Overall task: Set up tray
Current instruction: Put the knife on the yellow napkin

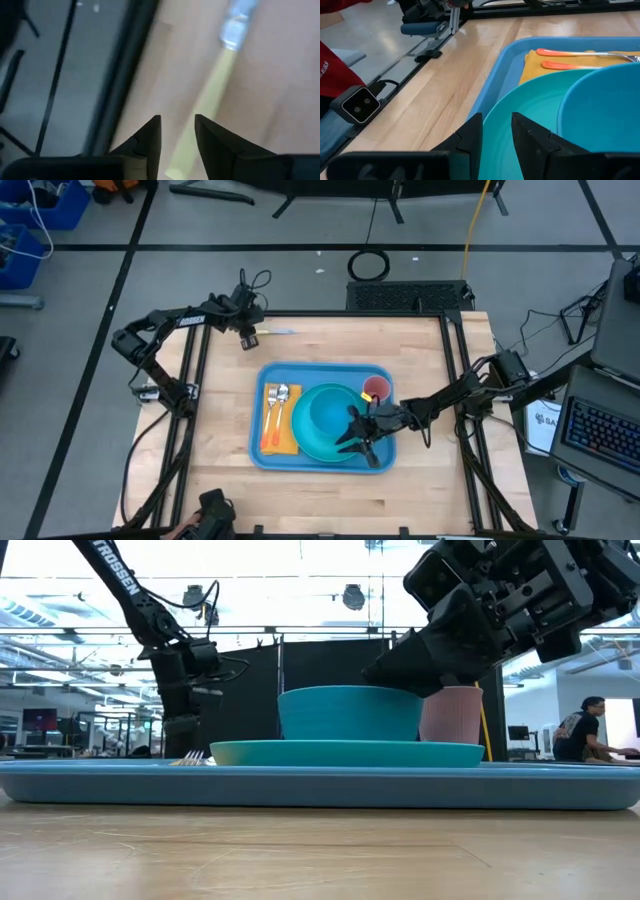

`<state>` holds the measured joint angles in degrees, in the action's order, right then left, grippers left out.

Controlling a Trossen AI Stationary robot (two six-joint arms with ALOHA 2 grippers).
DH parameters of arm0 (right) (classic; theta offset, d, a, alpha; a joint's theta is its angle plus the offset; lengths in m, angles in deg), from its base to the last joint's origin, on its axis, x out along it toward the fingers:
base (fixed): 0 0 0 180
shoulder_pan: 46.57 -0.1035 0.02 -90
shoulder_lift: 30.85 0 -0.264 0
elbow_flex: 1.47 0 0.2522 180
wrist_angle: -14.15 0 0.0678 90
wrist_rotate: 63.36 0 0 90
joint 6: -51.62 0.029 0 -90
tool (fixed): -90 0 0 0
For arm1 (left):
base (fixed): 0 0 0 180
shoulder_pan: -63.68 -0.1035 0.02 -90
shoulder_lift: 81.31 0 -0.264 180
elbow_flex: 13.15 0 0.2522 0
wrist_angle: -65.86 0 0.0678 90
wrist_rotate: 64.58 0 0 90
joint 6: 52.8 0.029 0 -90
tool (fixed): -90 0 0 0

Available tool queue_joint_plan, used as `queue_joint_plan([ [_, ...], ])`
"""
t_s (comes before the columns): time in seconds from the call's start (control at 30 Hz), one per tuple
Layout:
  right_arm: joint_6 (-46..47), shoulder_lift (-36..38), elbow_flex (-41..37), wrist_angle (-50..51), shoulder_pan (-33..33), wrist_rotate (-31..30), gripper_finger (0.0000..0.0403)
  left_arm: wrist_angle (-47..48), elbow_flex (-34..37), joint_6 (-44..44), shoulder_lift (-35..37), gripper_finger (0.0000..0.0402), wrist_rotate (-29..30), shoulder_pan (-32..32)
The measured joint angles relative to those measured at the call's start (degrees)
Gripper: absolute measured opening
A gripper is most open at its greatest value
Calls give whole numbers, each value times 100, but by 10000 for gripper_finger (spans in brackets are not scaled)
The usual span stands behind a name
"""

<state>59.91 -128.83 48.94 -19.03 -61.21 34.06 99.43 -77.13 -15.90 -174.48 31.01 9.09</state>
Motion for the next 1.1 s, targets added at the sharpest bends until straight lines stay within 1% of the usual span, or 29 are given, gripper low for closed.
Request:
queue_joint_plan([
  [0.3, 0, 0, 0, -2, 0, -13, 93, -45, 0, -133, -17, 66, 37, -2],
  [0.43, 36, 0, 0, -72, 0, -13, 93, 62, -3, -157, -263, 31, 50, 32],
  [0.53, 42, -1, 0, -137, 0, -13, 93, 306, -204, -340, -479, 6, 105, 178],
  [0.63, 38, 0, 0, -149, 2, -17, 93, 681, -525, -711, -685, 10, 104, 314],
  [0.73, 11, -1, 0, -151, 2, -17, 93, 1068, -765, -898, -795, 11, 122, 411],
  [0.83, 7, 0, 0, -149, 2, -17, 93, 1348, -827, -1086, -799, 4, 51, 448],
  [1.0, 20, 0, 0, -149, 2, -15, 93, 1832, -840, -1511, -787, 14, 35, 484],
  [1.1, 20, 0, 0, -149, 2, -15, 93, 2105, -844, -1713, -771, 9, 43, 539],
])
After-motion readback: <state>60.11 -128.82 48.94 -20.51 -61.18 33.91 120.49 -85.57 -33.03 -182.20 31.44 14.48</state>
